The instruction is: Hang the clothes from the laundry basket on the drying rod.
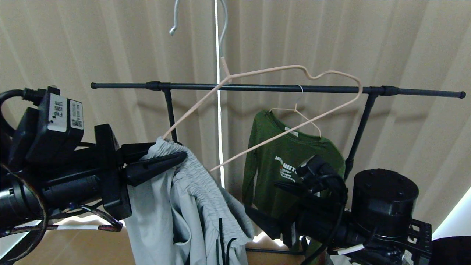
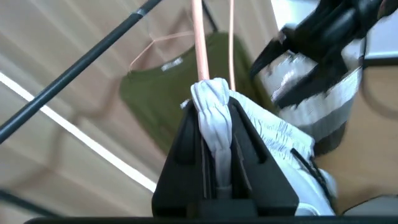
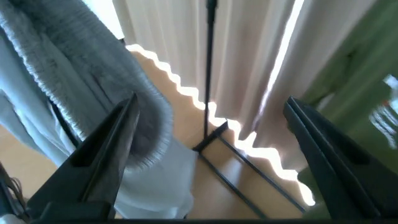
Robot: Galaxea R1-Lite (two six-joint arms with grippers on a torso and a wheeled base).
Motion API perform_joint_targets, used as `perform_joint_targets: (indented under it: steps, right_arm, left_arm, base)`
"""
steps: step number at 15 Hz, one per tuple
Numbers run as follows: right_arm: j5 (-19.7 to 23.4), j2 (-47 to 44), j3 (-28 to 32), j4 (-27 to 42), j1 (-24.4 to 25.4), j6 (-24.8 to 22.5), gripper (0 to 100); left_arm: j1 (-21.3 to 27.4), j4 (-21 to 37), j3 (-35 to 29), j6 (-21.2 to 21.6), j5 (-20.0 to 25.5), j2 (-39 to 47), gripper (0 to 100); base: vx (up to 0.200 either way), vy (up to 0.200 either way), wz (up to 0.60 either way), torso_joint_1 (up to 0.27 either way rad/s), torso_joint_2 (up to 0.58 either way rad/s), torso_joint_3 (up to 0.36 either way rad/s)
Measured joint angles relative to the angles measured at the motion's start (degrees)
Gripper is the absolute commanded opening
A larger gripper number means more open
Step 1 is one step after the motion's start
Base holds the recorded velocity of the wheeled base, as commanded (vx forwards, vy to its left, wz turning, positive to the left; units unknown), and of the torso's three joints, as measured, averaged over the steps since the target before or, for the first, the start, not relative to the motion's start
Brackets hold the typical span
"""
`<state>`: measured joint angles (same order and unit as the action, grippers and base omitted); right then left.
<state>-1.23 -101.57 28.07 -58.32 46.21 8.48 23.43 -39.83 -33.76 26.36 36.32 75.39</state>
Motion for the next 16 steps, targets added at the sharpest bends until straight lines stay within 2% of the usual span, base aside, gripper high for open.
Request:
perform_joint_targets:
  steps: [2, 5, 11, 12, 16]
  right_arm:
    - [-0.13, -2.76, -0.49, -3.58, 0.61, -0.11, 100]
    - [-0.16, -5.18, -1.32, -4.25, 1.24, -0.11, 100]
    - [-0.44, -5.68, -7.41, -7.47, 0.74, -0.09, 100]
    - [-0.49, -5.57, -8.75, -8.39, 0.12, -0.11, 0]
    - [-0.60, -4.57, -13.09, -12.85, -3.22, -0.41, 0]
  left_arm:
    - [0.74, -0.71, 0.27, -1.16, 0.39, -0.44, 0]
    - [0.99, -2.54, 0.27, -2.06, 0.49, -0.69, 0]
    - [0.85, -4.29, 0.05, -3.16, 0.52, -0.80, 0]
    - [0.77, -4.27, 0.22, -3.10, 0.55, -0.80, 0]
    - [0.63, -4.12, 0.40, -2.96, 0.46, -0.78, 0]
  base:
    - [0.000, 0.000, 0.00, 0.000, 0.00, 0.000]
    - [0.000, 0.000, 0.00, 0.000, 0.00, 0.000]
    - [0.000, 0.000, 0.00, 0.000, 0.00, 0.000]
    - [0.000, 0.000, 0.00, 0.000, 0.00, 0.000]
    - [0.000, 0.000, 0.00, 0.000, 0.00, 0.000]
